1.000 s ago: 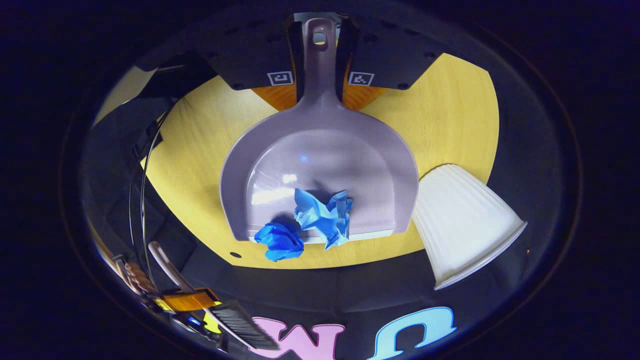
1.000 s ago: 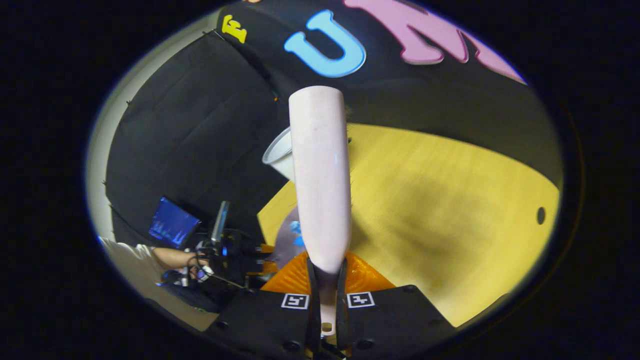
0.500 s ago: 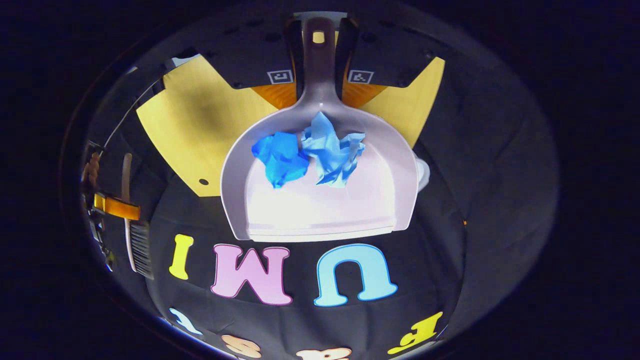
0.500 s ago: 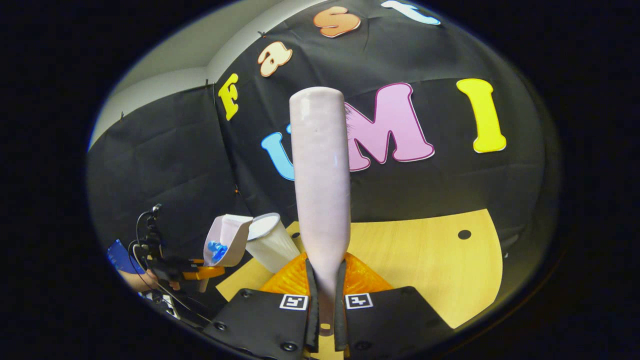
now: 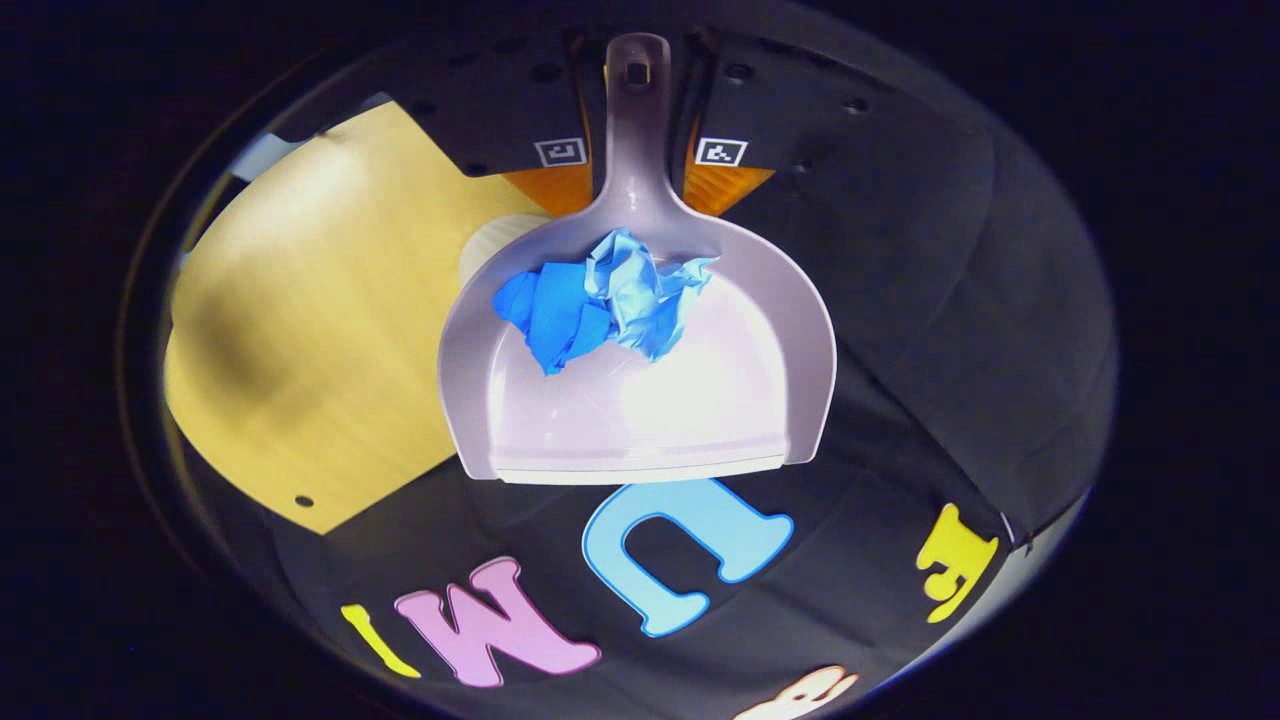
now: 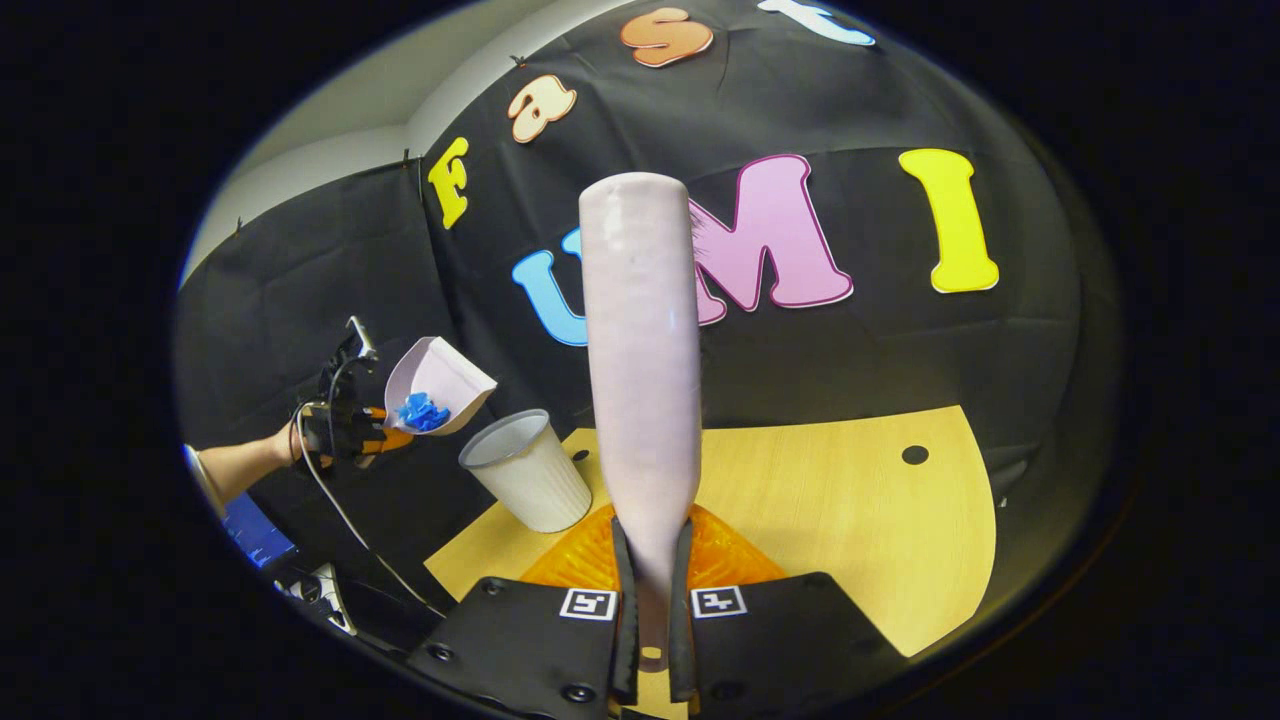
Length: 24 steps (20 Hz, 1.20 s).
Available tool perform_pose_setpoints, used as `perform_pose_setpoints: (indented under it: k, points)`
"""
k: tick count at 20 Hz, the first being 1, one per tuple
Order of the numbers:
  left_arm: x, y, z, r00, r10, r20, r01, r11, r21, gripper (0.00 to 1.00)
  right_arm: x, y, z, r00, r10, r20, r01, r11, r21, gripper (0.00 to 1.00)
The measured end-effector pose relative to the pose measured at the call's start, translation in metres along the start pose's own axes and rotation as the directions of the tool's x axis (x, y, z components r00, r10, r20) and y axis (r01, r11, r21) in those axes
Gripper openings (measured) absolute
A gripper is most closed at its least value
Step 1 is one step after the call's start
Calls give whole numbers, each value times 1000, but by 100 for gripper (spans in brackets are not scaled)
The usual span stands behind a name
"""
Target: Pick up the small broom and dustpan from the desktop, sweep the trash into the dustpan with the broom, and then empty the trash into the garbage bin.
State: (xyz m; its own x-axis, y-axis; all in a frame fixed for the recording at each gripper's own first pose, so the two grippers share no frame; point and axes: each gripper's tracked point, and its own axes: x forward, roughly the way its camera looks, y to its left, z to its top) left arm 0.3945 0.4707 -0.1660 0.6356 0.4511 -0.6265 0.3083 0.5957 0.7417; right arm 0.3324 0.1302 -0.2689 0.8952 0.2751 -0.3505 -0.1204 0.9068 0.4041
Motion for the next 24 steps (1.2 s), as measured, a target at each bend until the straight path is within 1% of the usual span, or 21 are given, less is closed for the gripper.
perform_pose_setpoints:
  k: [1,2,3,4,6,8,9,11,13,15,17,18,19,20,21,22,23,24]
  points:
    - [11,4,-8,999,6,-46,-5,1000,29,25,2,0,-4,1000,1,-8,-1,1000,10,13]
    - [22,11,-16,995,22,-101,-15,997,70,23,4,-2,-6,1000,2,-17,-2,1000,17,13]
    - [32,20,-20,988,50,-146,-31,991,131,23,4,-4,-7,1000,-3,-20,3,1000,16,13]
    - [38,28,-22,980,84,-180,-49,981,190,23,5,-7,-8,1000,-7,-24,7,1000,10,12]
    - [43,38,-18,967,144,-212,-75,951,301,23,6,-12,-13,999,-14,-38,14,1000,4,12]
    - [36,39,-18,960,171,-221,-74,918,390,23,6,-15,-17,999,-22,-49,22,1000,3,13]
    - [35,43,-16,954,198,-227,-79,893,444,23,7,-16,-19,998,-24,-53,25,1000,1,12]
    - [34,50,-16,942,266,-207,-109,822,559,23,7,-18,-21,998,-32,-59,31,999,-10,13]
    - [34,54,-16,935,301,-187,-119,764,634,23,6,-18,-24,997,-33,-63,33,999,-11,13]
    - [34,63,-14,925,357,-130,-158,673,723,23,6,-18,-25,997,-35,-67,35,999,-9,12]
    - [34,70,-14,908,410,-87,-191,589,785,23,4,-19,-27,997,-43,-71,42,999,-22,12]
    - [35,73,-16,902,427,-64,-205,555,806,23,4,-18,-28,996,-43,-73,41,999,-26,13]
    - [35,77,-16,897,441,-39,-222,524,822,23,3,-18,-29,996,-44,-75,42,999,-29,13]
    - [36,76,-15,893,450,-16,-242,508,827,23,2,-18,-31,996,-46,-77,43,998,-36,13]
    - [35,72,-14,892,453,2,-259,507,822,23,1,-17,-31,996,-49,-79,46,998,-42,13]
    - [36,69,-14,894,447,12,-275,527,804,23,0,-17,-32,996,-47,-81,44,998,-45,13]
    - [38,69,-15,901,434,15,-286,568,772,24,0,-15,-34,995,-45,-84,41,998,-45,13]
    - [40,64,-18,909,417,8,-291,620,728,24,-1,-14,-35,995,-41,-86,38,998,-43,12]
